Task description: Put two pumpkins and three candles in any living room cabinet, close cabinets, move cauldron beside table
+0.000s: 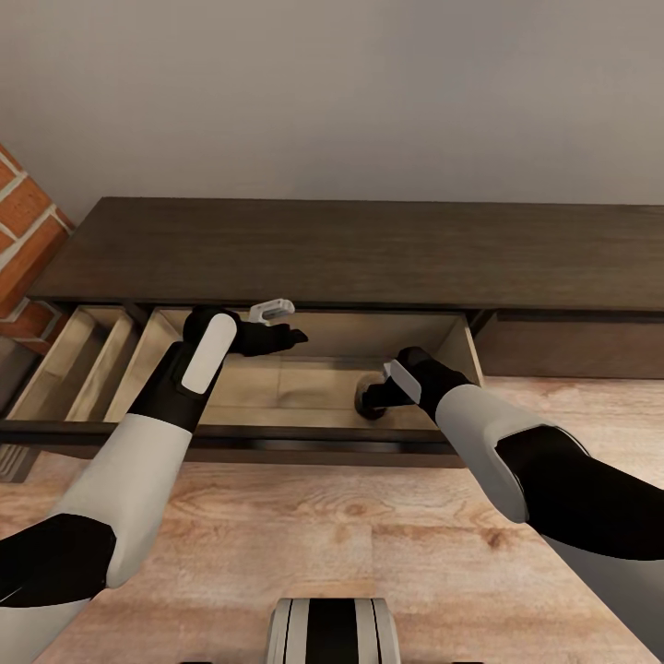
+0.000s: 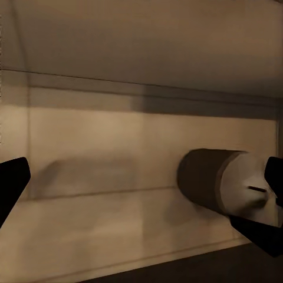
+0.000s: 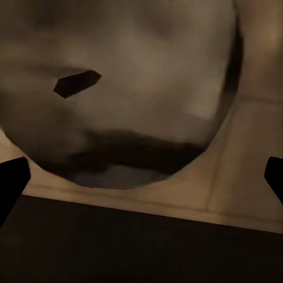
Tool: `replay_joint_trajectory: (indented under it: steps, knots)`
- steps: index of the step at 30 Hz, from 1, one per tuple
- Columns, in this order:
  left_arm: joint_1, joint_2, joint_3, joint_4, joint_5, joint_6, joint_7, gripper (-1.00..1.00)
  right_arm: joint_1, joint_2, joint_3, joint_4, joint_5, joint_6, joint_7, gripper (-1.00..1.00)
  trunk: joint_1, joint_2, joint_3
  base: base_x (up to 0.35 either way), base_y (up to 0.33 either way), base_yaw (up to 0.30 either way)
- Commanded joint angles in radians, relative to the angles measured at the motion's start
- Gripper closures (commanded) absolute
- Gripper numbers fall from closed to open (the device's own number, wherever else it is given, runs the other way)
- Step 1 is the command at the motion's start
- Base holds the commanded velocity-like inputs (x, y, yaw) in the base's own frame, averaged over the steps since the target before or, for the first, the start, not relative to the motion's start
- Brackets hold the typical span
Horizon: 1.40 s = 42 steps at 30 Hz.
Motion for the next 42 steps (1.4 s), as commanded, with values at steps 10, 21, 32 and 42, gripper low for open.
replay_joint_trajectory:
  steps: [10,21,32,42]
  knots:
    - [0.0,0.0,-0.001,-0.001,0.01,0.002,0.01,-1.0,0.0,0.0,0.004,-0.001,-0.011,0.004,-0.008,-1.0,0.0,0.0,-0.001,0.0,0.0,0.0]
    - [0.0,0.0,-0.001,0.001,0.01,0.003,0.01,-1.0,0.0,0.0,0.004,-0.001,-0.011,0.004,-0.009,-1.0,-0.004,0.002,0.034,0.0,0.0,0.0]
    - [0.0,0.003,-0.003,0.068,0.01,0.007,0.009,-1.0,0.0,-0.001,-0.002,0.0,-0.014,0.02,-0.009,-1.0,-0.009,0.004,0.077,0.0,0.0,0.0]
    - [-0.002,0.004,-0.002,0.152,0.012,0.008,0.002,-1.0,0.0,-0.001,-0.004,0.001,-0.014,0.026,-0.007,-1.0,-0.014,0.007,0.115,0.0,0.0,0.0]
